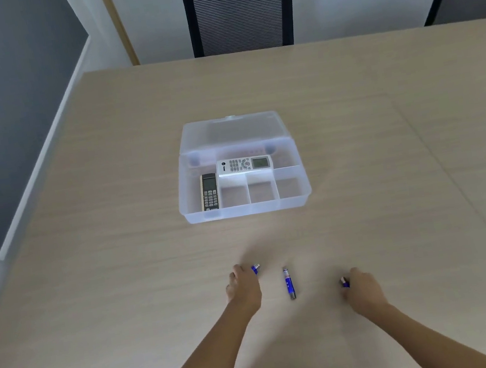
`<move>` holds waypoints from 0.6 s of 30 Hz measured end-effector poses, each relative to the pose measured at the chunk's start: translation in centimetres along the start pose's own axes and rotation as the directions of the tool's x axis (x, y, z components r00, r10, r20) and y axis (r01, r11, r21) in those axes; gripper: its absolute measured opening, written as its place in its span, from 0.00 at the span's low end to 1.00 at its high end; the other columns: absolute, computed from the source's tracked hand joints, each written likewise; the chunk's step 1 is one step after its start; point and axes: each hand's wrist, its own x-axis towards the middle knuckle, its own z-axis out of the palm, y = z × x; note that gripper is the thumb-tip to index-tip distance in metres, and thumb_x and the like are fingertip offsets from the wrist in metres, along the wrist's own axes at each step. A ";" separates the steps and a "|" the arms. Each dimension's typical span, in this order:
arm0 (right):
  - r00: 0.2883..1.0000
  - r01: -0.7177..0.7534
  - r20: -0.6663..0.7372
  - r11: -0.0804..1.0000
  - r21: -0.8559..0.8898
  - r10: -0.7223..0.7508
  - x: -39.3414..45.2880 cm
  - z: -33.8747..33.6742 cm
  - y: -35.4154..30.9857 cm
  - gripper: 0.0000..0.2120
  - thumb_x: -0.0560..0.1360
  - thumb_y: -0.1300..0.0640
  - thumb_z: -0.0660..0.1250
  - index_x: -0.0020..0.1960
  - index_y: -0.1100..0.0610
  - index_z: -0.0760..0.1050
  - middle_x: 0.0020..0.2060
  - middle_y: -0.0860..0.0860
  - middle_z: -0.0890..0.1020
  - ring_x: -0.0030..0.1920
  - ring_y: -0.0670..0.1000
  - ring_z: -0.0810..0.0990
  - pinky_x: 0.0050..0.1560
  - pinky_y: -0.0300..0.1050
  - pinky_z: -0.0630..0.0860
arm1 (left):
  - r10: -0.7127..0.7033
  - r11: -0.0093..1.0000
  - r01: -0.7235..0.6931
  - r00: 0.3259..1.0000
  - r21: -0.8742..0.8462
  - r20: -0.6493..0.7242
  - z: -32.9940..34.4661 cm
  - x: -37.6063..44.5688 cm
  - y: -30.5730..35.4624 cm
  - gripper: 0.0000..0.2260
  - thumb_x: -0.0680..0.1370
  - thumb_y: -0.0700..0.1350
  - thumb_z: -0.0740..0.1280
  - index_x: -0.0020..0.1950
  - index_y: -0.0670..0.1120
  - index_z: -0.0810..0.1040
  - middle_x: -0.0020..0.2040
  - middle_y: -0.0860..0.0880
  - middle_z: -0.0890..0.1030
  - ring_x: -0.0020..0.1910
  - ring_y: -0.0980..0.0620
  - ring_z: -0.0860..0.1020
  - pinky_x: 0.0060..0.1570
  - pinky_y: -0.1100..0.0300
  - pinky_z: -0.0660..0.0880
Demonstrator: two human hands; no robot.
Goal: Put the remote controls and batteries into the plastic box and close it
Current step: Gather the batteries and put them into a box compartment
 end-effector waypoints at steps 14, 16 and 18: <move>0.916 0.391 0.122 0.919 -0.050 -0.383 1.0 1.0 -10.6 0.22 0.75 0.64 0.59 0.25 0.55 0.58 0.23 0.52 0.67 0.34 0.55 0.68 0.35 0.38 0.64 | -0.039 0.498 0.232 0.969 -0.836 0.246 -11.6 2.2 -3.5 0.09 0.81 0.36 0.55 0.58 0.42 0.72 0.49 0.45 0.81 0.48 0.47 0.80 0.37 0.62 0.68; 0.926 0.371 0.024 0.923 0.104 -0.376 2.4 -2.0 -10.9 0.20 0.74 0.62 0.62 0.26 0.57 0.61 0.23 0.51 0.69 0.29 0.52 0.70 0.33 0.33 0.66 | -0.014 0.483 0.206 0.974 -0.851 0.228 -13.0 2.8 -3.1 0.10 0.82 0.36 0.56 0.61 0.41 0.71 0.50 0.44 0.81 0.49 0.46 0.81 0.42 0.60 0.71; 0.930 0.365 -0.136 0.893 0.262 -0.341 4.7 -6.1 -11.8 0.19 0.73 0.62 0.64 0.26 0.56 0.62 0.23 0.48 0.70 0.25 0.46 0.70 0.28 0.30 0.65 | -0.006 0.471 0.172 0.981 -0.865 0.192 -14.1 3.9 -2.7 0.10 0.82 0.37 0.57 0.63 0.40 0.71 0.53 0.43 0.80 0.51 0.44 0.81 0.45 0.59 0.74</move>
